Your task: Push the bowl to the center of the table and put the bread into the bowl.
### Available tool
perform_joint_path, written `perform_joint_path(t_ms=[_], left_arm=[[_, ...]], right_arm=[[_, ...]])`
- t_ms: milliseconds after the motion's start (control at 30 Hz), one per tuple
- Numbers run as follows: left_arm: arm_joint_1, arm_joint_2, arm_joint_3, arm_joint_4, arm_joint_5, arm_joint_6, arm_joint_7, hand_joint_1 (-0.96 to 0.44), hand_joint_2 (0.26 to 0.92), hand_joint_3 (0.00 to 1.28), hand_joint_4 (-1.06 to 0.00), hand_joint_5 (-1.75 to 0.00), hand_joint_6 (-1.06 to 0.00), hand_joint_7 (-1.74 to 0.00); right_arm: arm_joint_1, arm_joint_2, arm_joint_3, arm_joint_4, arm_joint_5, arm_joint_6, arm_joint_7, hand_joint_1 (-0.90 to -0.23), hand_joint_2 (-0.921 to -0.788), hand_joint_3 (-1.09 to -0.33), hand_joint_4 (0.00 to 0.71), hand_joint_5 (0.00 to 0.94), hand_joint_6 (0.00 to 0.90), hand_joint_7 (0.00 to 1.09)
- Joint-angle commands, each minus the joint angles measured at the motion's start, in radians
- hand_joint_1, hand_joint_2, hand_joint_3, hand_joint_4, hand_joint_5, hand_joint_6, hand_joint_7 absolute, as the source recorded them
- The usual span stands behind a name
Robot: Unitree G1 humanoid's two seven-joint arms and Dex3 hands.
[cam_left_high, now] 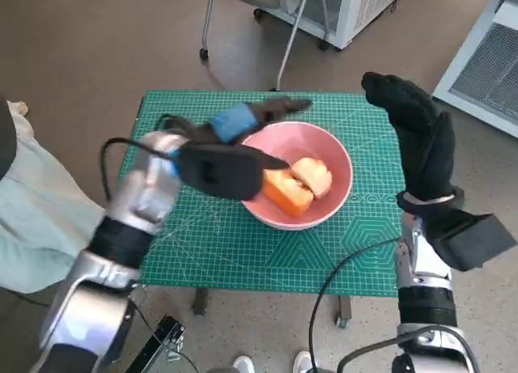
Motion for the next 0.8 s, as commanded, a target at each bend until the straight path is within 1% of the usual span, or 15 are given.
perform_joint_path(t_ms=[33,100,167,200,267,300,333,400,500,600,667,767,800], left_arm=[[0.078,0.018,0.091,-0.044,-0.100,-0.064,0.049,-0.19,0.920,0.04,-0.17,-0.03,-0.36,-0.12],[0.109,0.016,0.131,-0.051,-0.138,-0.116,0.090,-0.18,0.921,0.04,-0.22,-0.04,-0.39,-0.13],[0.139,0.006,0.171,-0.053,-0.177,-0.182,0.139,-0.17,0.921,0.04,-0.29,-0.04,-0.44,-0.14],[0.149,0.001,0.186,-0.052,-0.193,-0.209,0.159,-0.16,0.920,0.04,-0.32,-0.04,-0.46,-0.14],[0.174,-0.014,0.215,-0.052,-0.221,-0.273,0.204,-0.13,0.920,0.04,-0.39,-0.05,-0.50,-0.15],[0.192,-0.025,0.229,-0.056,-0.230,-0.313,0.240,-0.13,0.920,0.04,-0.40,-0.05,-0.50,-0.15],[0.205,-0.032,0.238,-0.058,-0.235,-0.342,0.265,-0.12,0.919,0.04,-0.44,-0.07,-0.52,-0.16],[0.232,-0.049,0.254,-0.066,-0.240,-0.394,0.317,-0.10,0.919,0.04,-0.49,-0.09,-0.54,-0.17],[0.269,-0.072,0.274,-0.086,-0.245,-0.443,0.381,-0.08,0.920,0.04,-0.53,-0.10,-0.55,-0.18],[0.304,-0.090,0.287,-0.118,-0.248,-0.461,0.426,-0.07,0.920,0.05,-0.56,-0.11,-0.55,-0.20],[0.335,-0.101,0.294,-0.156,-0.247,-0.460,0.451,-0.04,0.911,0.10,-0.56,-0.11,-0.46,-0.34],[0.366,-0.111,0.298,-0.193,-0.236,-0.459,0.479,-0.02,0.917,0.11,-0.57,-0.12,-0.39,-0.46],[0.373,-0.112,0.297,-0.201,-0.231,-0.456,0.486,-0.02,0.918,0.11,-0.57,-0.12,-0.38,-0.48]], right_arm=[[-0.001,-0.002,0.004,-0.020,-0.001,0.026,-0.011,-0.413,-0.864,-0.683,0.474,0.058,0.162,0.87],[-0.005,-0.002,0.005,-0.029,0.002,0.031,-0.012,-0.415,-0.866,-0.679,0.472,0.058,0.161,0.87],[-0.011,-0.001,0.005,-0.036,0.006,0.034,-0.011,-0.420,-0.876,-0.660,0.464,0.056,0.160,0.87],[-0.014,-0.001,0.005,-0.037,0.008,0.035,-0.011,-0.421,-0.878,-0.655,0.463,0.055,0.159,0.87],[-0.021,0.001,0.004,-0.037,0.009,0.035,-0.011,-0.428,-0.897,-0.619,0.458,0.056,0.160,0.87],[-0.028,0.003,0.003,-0.034,0.010,0.033,-0.012,-0.430,-0.901,-0.609,0.457,0.056,0.161,0.87],[-0.032,0.003,0.003,-0.032,0.010,0.031,-0.012,-0.436,-0.908,-0.593,0.455,0.056,0.161,0.87],[-0.042,0.006,0.001,-0.026,0.012,0.028,-0.012,-0.444,-0.916,-0.573,0.454,0.057,0.161,0.86],[-0.056,0.012,0.000,-0.021,0.015,0.029,-0.015,-0.450,-0.919,-0.561,0.453,0.058,0.162,0.86],[-0.067,0.018,-0.001,-0.016,0.016,0.029,-0.018,-0.454,-0.920,-0.545,0.451,0.057,0.168,0.85],[-0.075,0.025,-0.001,-0.015,0.016,0.029,-0.021,-0.455,-0.921,-0.535,0.446,0.054,0.172,0.84],[-0.082,0.032,0.001,-0.018,0.014,0.031,-0.025,-0.457,-0.921,-0.523,0.445,0.053,0.182,0.83],[-0.083,0.034,0.002,-0.020,0.012,0.031,-0.028,-0.457,-0.921,-0.522,0.445,0.052,0.183,0.83]])
